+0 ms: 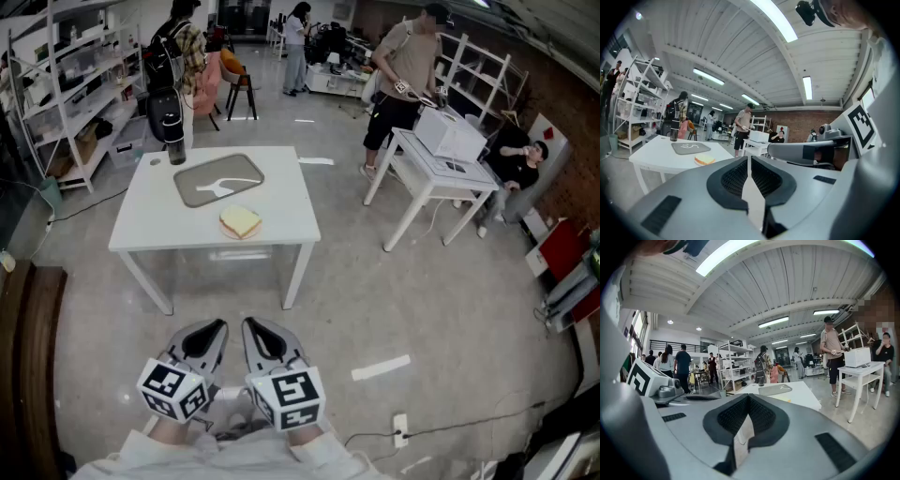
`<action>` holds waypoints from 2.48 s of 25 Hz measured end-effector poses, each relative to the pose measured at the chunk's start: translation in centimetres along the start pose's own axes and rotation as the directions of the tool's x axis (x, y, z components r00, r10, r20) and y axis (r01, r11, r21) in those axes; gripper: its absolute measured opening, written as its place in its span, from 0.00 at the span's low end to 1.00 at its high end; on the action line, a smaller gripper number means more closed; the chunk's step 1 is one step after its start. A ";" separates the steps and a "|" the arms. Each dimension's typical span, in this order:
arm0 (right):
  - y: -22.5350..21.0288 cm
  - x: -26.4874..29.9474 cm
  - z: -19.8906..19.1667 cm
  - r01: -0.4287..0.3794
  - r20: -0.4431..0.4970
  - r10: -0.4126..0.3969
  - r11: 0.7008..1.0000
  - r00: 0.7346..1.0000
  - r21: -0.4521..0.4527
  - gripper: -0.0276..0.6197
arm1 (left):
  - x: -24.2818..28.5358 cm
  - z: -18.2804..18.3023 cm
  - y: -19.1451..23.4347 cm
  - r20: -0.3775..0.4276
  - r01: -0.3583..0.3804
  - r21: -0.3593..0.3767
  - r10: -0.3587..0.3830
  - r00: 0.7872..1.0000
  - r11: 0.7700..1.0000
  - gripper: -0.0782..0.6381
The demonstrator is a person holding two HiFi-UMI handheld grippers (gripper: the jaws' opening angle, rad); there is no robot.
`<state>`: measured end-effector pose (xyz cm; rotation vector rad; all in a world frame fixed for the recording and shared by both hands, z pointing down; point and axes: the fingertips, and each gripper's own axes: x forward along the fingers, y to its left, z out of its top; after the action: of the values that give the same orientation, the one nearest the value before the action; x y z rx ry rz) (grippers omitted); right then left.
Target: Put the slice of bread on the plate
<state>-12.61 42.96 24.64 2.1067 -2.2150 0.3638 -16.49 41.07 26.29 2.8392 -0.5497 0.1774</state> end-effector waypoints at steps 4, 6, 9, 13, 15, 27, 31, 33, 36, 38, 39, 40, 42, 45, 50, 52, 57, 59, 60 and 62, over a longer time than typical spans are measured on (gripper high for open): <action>0.7 1.2 -0.1 0.012 0.033 -0.012 1.000 0.999 0.001 0.06 | 0.0 0.1 1.9 -0.004 -0.024 0.049 0.024 1.000 0.999 0.15; 0.4 1.3 -0.2 0.019 0.027 -0.018 1.000 0.999 -0.007 0.06 | 0.2 0.2 1.8 -0.006 -0.022 0.055 0.022 1.000 0.998 0.15; 0.2 0.9 -0.4 0.023 0.009 -0.023 0.999 1.000 -0.024 0.06 | 0.1 -0.1 1.2 -0.009 -0.008 0.034 0.008 1.000 0.999 0.15; 0.4 0.7 -0.1 0.025 0.013 -0.024 0.998 1.000 -0.055 0.06 | -0.1 -0.8 0.7 -0.018 0.006 0.010 -0.006 1.000 1.000 0.15; 0.7 0.4 -0.3 0.010 0.008 -0.009 0.998 1.000 -0.067 0.06 | -0.2 -1.0 0.5 -0.016 0.000 0.000 0.000 1.000 1.000 0.15; -1.0 0.4 -1.1 -0.079 0.017 0.079 0.997 0.997 -0.018 0.06 | 1.6 -2.0 -0.4 -0.039 0.034 -0.025 -0.035 0.999 0.999 0.14; -1.5 -0.1 -3.0 -0.105 -0.035 0.103 0.994 0.994 -0.043 0.06 | 2.4 -4.5 -0.9 -0.094 0.018 -0.054 -0.023 0.995 0.998 0.13; -2.1 0.0 -4.0 -0.110 -0.049 0.110 0.994 0.993 -0.011 0.06 | 2.7 -5.4 -1.0 -0.097 0.009 -0.083 -0.017 0.995 0.996 0.13; -2.6 0.7 -4.8 -0.146 -0.064 0.147 0.989 0.987 0.028 0.06 | 3.3 -6.2 -1.1 -0.110 0.020 -0.104 -0.032 0.993 0.994 0.13; -2.7 1.3 -5.1 -0.159 -0.068 0.160 0.987 0.985 0.026 0.06 | 3.8 -6.4 -1.0 -0.121 0.055 -0.113 -0.068 0.990 0.992 0.13; -2.8 1.7 -5.2 -0.160 -0.067 0.161 0.987 0.985 0.026 0.06 | 4.1 -6.4 -0.7 -0.124 0.068 -0.119 -0.082 0.989 0.991 0.13; -3.0 2.3 -5.2 -0.158 -0.066 0.160 0.987 0.985 0.032 0.06 | 4.5 -6.4 -0.1 -0.127 0.074 -0.124 -0.089 0.988 0.990 0.13; -3.6 3.8 -5.1 -0.153 -0.064 0.157 0.986 0.986 0.057 0.06 | 5.3 -6.5 1.5 -0.134 0.071 -0.128 -0.089 0.987 0.989 0.13; -5.2 6.8 -4.5 -0.142 -0.056 0.147 0.986 0.988 0.088 0.06 | 7.0 -6.2 4.2 -0.146 0.077 -0.135 -0.097 0.984 0.988 0.13; -6.8 13.9 -3.1 -0.142 -0.073 0.148 0.986 0.986 0.083 0.06 | 10.6 -4.9 9.2 -0.177 0.121 -0.166 -0.150 0.973 0.979 0.13; -7.4 16.6 -2.3 -0.140 -0.090 0.144 0.989 0.985 0.047 0.06 | 12.3 -4.2 11.8 -0.190 0.111 -0.165 -0.142 0.972 0.980 0.13; -8.9 22.7 -0.4 -0.111 -0.112 0.112 0.994 0.987 0.011 0.06 | 15.7 -1.6 17.7 -0.184 0.125 -0.179 -0.158 0.970 0.976 0.13; -9.8 24.6 -0.1 -0.102 -0.116 0.103 0.995 0.988 0.016 0.06 | 16.8 -0.9 19.3 -0.173 0.133 -0.176 -0.163 0.971 0.976 0.13; -10.3 25.5 0.0 -0.096 -0.119 0.097 0.995 0.988 0.016 0.06 | 17.4 -0.6 20.0 -0.169 0.136 -0.173 -0.166 0.972 0.975 0.13; -11.2 27.1 0.3 -0.084 -0.123 0.086 0.996 0.989 0.018 0.06 | 18.6 -0.3 21.0 -0.158 0.151 -0.185 -0.181 0.971 0.971 0.13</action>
<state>-3.16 16.07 31.34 1.9423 -2.2422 0.5010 -7.33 15.71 34.16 2.6527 -0.2734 0.3264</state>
